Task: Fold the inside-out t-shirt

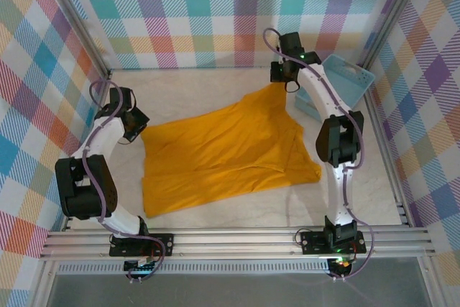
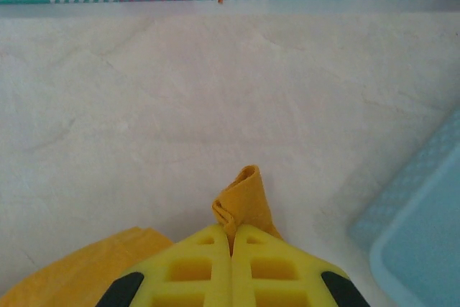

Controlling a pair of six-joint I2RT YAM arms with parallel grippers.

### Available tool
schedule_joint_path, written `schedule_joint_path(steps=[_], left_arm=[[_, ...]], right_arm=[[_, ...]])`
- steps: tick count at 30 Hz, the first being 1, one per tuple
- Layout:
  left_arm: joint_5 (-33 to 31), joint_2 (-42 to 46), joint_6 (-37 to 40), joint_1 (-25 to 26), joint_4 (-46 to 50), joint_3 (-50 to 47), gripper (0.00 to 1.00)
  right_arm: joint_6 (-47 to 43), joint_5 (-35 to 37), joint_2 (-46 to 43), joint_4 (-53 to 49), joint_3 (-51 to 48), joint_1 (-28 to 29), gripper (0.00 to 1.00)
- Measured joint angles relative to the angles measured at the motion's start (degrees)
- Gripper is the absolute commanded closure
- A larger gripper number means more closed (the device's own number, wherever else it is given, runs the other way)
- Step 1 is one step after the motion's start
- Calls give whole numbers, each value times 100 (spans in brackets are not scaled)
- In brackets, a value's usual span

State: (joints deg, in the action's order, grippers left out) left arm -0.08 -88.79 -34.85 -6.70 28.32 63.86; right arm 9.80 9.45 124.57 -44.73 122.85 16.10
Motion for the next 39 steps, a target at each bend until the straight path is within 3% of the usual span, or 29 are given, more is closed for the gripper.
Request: schedule_joint_path(steps=[10, 22, 29, 39], left_arm=[[-107, 1154, -7, 2, -313, -1102, 100], [-302, 2546, -46, 20, -299, -2144, 100], [-302, 3335, -199, 107, 44, -2839, 100], [-295, 4260, -597, 258, 678, -3777, 99]], right_arm=[[356, 48, -1818, 789, -2706, 0, 100], [1064, 48, -4240, 953, -5392, 0, 100], [1255, 35, -5300, 807, -6502, 11, 100], [1508, -50, -5877, 599, -7333, 76, 97]])
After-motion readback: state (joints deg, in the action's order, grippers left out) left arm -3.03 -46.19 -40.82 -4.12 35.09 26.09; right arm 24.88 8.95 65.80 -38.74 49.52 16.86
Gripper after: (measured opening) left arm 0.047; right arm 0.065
